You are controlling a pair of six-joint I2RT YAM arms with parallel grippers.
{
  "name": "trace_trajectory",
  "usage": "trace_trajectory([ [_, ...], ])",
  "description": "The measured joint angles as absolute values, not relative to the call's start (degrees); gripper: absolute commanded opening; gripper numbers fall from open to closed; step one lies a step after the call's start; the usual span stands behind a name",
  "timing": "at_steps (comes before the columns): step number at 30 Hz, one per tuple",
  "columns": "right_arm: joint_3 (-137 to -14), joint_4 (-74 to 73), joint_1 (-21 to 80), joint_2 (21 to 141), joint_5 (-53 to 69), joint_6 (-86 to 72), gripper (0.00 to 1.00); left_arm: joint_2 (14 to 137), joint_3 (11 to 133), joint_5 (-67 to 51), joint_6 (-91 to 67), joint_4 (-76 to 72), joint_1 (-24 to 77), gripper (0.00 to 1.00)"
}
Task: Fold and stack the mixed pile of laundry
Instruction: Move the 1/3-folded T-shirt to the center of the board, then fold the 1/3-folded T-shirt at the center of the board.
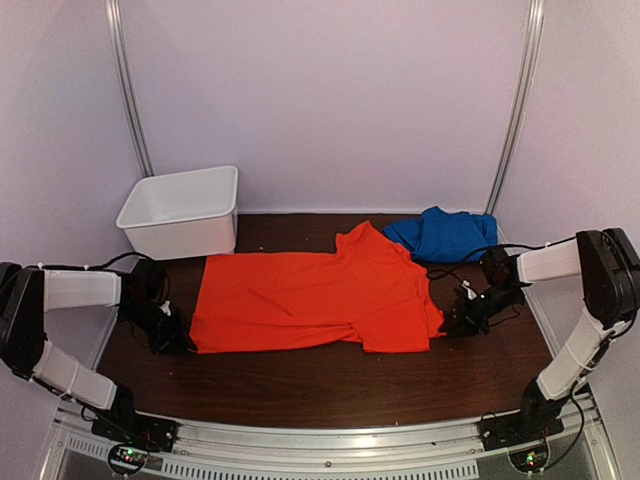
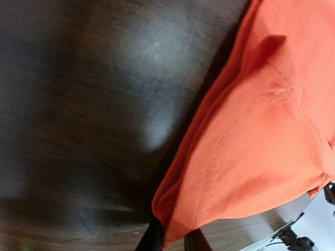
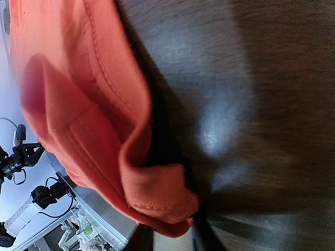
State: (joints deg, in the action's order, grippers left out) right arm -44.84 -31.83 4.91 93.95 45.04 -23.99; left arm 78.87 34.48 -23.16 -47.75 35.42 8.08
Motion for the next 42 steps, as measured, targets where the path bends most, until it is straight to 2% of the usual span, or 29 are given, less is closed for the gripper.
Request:
trace_trajectory([
  [1, -44.8, -31.9, 4.9, 94.2, 44.7, -23.5, 0.0, 79.0, 34.5, -23.0, -47.9, 35.4, 8.1, 0.01],
  [17, -45.3, -43.4, 5.2, 88.1, 37.0, -21.9, 0.0, 74.8, 37.2, -18.3, -47.9, 46.8, 8.1, 0.0],
  [18, -45.2, -43.5, 5.2, 88.2, 37.0, -21.8, 0.07, 75.0, 37.2, -18.3, -47.8, 47.0, 8.1, 0.09],
  [20, -45.2, -43.6, 5.2, 88.5, 37.4, -21.5, 0.32, 75.7, 37.2, -18.5, -47.2, 47.0, 8.1, 0.32],
  [21, -45.4, -43.8, 5.2, 88.7, 37.5, -21.4, 0.4, 76.0, 37.3, -18.7, -46.6, 47.1, 8.1, 0.44],
  [23, -45.7, -44.6, 5.2, 88.8, 37.5, -21.1, 0.5, 76.1, 38.0, -18.2, -45.3, 47.9, 8.1, 0.54],
  [24, -46.2, -45.6, 5.2, 88.6, 37.4, -20.5, 0.52, 75.7, 38.5, -18.1, -44.7, 48.4, 8.1, 0.55],
  [29, -47.3, -50.0, 5.5, 81.5, 37.9, -19.5, 0.52, 69.3, 44.4, -18.0, -42.0, 50.2, 9.1, 0.48],
  [33, -46.7, -50.0, 8.6, 75.0, 40.9, -21.6, 0.48, 67.6, 47.6, -21.6, -41.9, 42.2, 17.8, 0.42],
  [37, -44.1, -46.8, 12.7, 74.7, 43.8, -25.2, 0.48, 76.2, 51.2, -25.8, -42.8, 32.8, 29.5, 0.38],
  [42, -40.0, -42.4, 15.0, 75.4, 44.5, -27.8, 0.47, 94.7, 64.6, -28.4, -40.5, 25.6, 42.2, 0.29],
])
